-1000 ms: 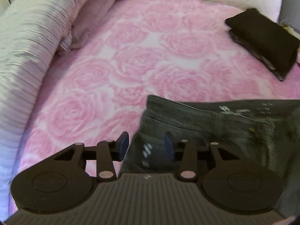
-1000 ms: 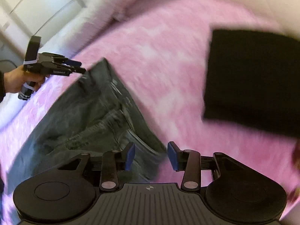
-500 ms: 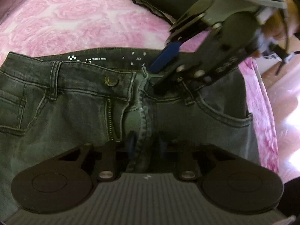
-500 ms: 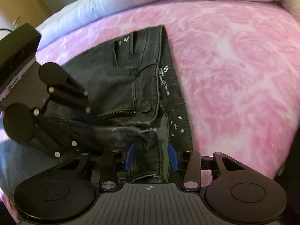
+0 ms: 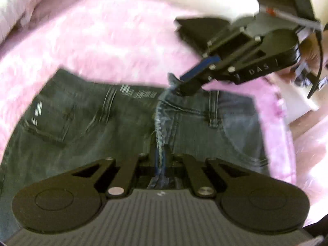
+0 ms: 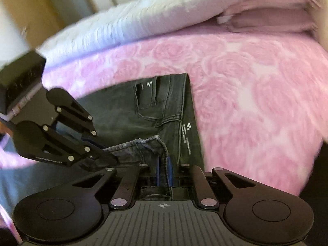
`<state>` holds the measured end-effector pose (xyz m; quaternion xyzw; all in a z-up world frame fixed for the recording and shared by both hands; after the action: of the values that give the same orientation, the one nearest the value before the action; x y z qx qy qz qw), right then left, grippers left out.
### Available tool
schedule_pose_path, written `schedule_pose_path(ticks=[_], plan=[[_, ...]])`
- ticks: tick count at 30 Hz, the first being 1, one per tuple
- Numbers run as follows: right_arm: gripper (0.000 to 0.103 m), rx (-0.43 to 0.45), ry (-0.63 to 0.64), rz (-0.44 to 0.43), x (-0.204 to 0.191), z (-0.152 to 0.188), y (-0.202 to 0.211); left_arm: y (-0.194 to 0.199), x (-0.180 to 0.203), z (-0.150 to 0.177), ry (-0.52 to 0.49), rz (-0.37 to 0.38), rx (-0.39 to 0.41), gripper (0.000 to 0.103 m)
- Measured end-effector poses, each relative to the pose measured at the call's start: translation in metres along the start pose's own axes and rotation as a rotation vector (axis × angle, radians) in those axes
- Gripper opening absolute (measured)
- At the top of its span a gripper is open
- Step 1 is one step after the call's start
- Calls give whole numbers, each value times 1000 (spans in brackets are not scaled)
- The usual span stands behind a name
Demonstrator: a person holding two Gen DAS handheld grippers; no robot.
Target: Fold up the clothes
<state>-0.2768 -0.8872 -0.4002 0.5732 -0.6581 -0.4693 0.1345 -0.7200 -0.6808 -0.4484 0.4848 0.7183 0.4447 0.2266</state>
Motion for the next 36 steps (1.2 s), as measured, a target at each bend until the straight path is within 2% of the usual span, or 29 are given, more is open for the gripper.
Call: schedule_pose_path(ticks=[1,3,4,6,7,8,10,12,15,20,24,27,32,36], plan=[[6,-25,16,9,4,-2,-15,-11,-3,3,29,-7,-32,5],[6,-75,6,8,12,-1,-42,-33,-10,8,88,-20,-95,20],[7,-112,3,20,16,1,-54,-37,-13,9,122,-11,-94,21],[7,-109,-16,37,21,5,-48,-31,-13,10,134,-15,-82,23],[12,-107,-26,46,24,7,-45,-26,-13,10,135,-23,-72,25],[16,-104,-35,55,26,9,-42,-19,-13,12,137,-37,-59,24],[34,-76,-41,95,20,12,-20,5,-17,21,167,-69,-30,24],[39,-55,-51,119,9,17,3,35,-22,36,234,-119,-11,25],[40,-57,-79,125,-15,27,25,84,-25,67,335,-214,-1,28],[41,-103,-85,91,-63,44,29,162,-5,161,525,-366,-72,35],[41,-148,-50,10,-111,45,5,220,8,254,659,-504,-184,37],[41,-173,28,-58,-156,32,-21,268,2,319,756,-607,-243,39],[41,-195,225,-149,-244,4,-70,335,-30,421,845,-758,-286,42],[41,-192,329,-156,-306,-10,-105,371,-81,491,884,-807,-239,43]])
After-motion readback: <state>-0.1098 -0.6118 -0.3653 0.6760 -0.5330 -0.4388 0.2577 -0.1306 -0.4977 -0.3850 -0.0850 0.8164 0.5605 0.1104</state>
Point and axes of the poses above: each gripper's, at about its wrist camera, not at the fingertips, and y roughly against the way its jaws point, x to its right, z to its underside, the point moved 2 cm from there along -y, roughly the way its jaws point, and after that the axes turned 8 degrees about -z, right-handed, at the moved point
